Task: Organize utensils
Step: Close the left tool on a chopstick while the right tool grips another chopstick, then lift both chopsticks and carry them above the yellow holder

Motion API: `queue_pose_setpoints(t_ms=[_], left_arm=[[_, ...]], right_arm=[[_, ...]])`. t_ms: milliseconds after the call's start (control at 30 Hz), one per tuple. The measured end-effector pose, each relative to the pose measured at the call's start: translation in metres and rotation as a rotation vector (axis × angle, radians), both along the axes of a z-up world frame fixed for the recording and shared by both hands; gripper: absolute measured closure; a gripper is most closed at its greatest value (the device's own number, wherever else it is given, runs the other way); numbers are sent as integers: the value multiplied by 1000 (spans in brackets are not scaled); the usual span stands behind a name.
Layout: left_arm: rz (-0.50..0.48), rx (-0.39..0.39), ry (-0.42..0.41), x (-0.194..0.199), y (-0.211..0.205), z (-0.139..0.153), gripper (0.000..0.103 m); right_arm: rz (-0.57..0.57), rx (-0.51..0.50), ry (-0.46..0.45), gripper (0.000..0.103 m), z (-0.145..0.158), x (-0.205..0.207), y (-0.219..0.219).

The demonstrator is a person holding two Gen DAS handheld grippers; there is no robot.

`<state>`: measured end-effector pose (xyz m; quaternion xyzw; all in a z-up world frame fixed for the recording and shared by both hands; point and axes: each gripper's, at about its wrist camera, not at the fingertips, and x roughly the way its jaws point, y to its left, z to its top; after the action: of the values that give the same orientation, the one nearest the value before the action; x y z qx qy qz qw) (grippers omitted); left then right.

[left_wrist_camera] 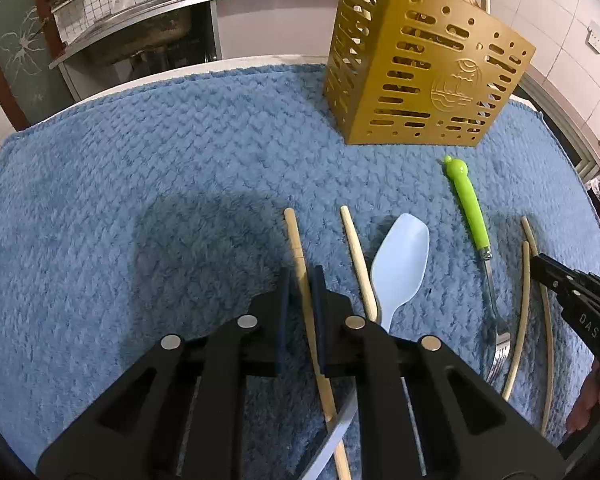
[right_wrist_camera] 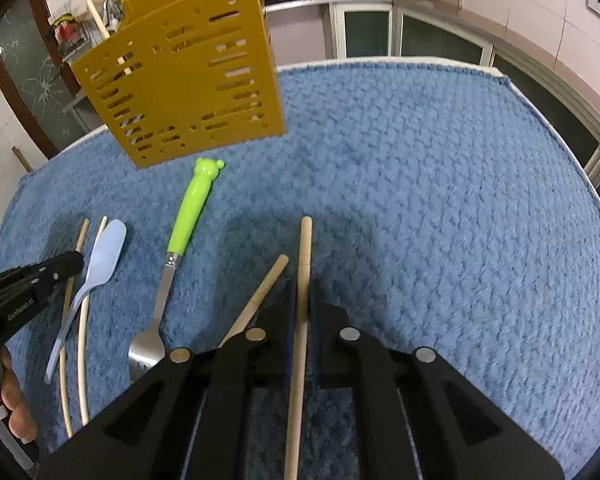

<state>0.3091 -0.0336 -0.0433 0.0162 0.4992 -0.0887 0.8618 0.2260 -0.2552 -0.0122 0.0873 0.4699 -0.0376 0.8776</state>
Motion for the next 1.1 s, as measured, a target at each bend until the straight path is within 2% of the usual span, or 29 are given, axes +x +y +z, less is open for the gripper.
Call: queue_pose_setpoints(t_ms=[167, 300, 433, 633, 767, 833, 933, 1100], left_arm=[[7, 48, 12, 2, -10, -1, 90], [37, 19, -1, 2, -8, 0, 90], [51, -5, -52, -5, -3, -3, 91], [39, 11, -68, -9, -6, -4, 90], [30, 82, -98, -10, -18, -6, 89], [26, 92, -106, -10, -19, -6, 90], [26, 54, -97, -7, -11, -4, 92], [45, -48, -75, -6, 6, -1, 96]], right_arm=[[-4, -6, -30, 96, 0, 0, 1], [-15, 4, -78, 96, -3, -3, -2], [-19, -11, -109, 96, -5, -5, -1], [-19, -37, -110, 96, -5, -5, 2], [-10, -62, -107, 96, -4, -4, 5], [-7, -56, -106, 96, -4, -3, 4], [2, -50, -105, 96, -4, -3, 2], [-11, 20, -111, 97, -3, -6, -8]])
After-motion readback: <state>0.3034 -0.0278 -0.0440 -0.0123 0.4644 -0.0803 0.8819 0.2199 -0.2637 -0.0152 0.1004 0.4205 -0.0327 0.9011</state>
